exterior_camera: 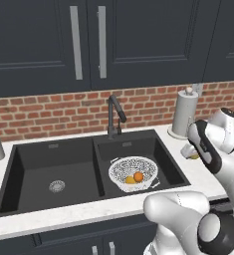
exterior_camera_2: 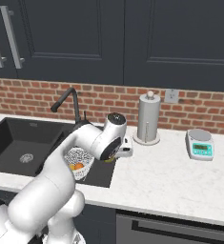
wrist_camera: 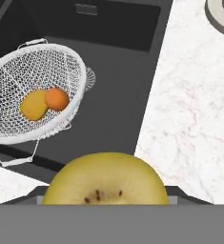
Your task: Put the colander in the sink, put the tangerine, mango, kiwi in the colander, and turn on the sink faucet and pour water over the colander.
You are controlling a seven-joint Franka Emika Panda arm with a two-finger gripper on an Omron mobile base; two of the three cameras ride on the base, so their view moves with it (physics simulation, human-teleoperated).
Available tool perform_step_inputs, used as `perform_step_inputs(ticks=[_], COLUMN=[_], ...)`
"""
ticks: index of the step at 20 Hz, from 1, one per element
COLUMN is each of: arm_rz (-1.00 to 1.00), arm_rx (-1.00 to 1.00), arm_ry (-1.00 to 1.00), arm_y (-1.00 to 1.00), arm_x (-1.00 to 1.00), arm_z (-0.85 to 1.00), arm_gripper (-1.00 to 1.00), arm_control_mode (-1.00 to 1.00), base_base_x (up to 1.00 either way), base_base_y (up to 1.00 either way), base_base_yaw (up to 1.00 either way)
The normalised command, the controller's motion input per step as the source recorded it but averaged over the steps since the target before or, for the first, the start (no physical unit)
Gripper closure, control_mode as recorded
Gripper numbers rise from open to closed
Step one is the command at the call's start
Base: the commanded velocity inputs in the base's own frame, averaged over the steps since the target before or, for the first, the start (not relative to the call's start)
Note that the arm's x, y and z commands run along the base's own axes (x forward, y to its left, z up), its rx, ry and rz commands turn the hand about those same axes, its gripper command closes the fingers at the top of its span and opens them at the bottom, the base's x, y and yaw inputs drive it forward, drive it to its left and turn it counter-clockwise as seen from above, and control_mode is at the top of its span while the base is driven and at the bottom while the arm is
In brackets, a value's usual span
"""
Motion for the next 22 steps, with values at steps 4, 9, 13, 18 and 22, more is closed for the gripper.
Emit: perform_step_inputs(ticks=[4, 9, 13, 18, 22], arm_rz=[0.17, 0.13, 0.10, 0.04, 0.00], arm_rx=[0.11, 0.11, 0.09, 0.04, 0.00], arm_ry=[0.00, 0.00, 0.00, 0.01, 0.01], arm_y=[0.95, 0.86, 0.79, 0.47, 0.32], arm_x=[0.25, 0.23, 0.32, 0.40, 0.40], arm_z=[0.00, 0.00, -0.07, -0.26, -0.43], arm_gripper=[1.00, 1.00, 1.00, 1.00, 1.00], arm_control_mode=[-1.00, -1.00, -1.00, -1.00, -1.00], base_base_x=[0.00, 0.00, 0.00, 0.00, 0.00], base_base_y=[0.00, 0.00, 0.00, 0.00, 0.00], base_base_yaw=[0.00, 0.00, 0.00, 0.00, 0.00])
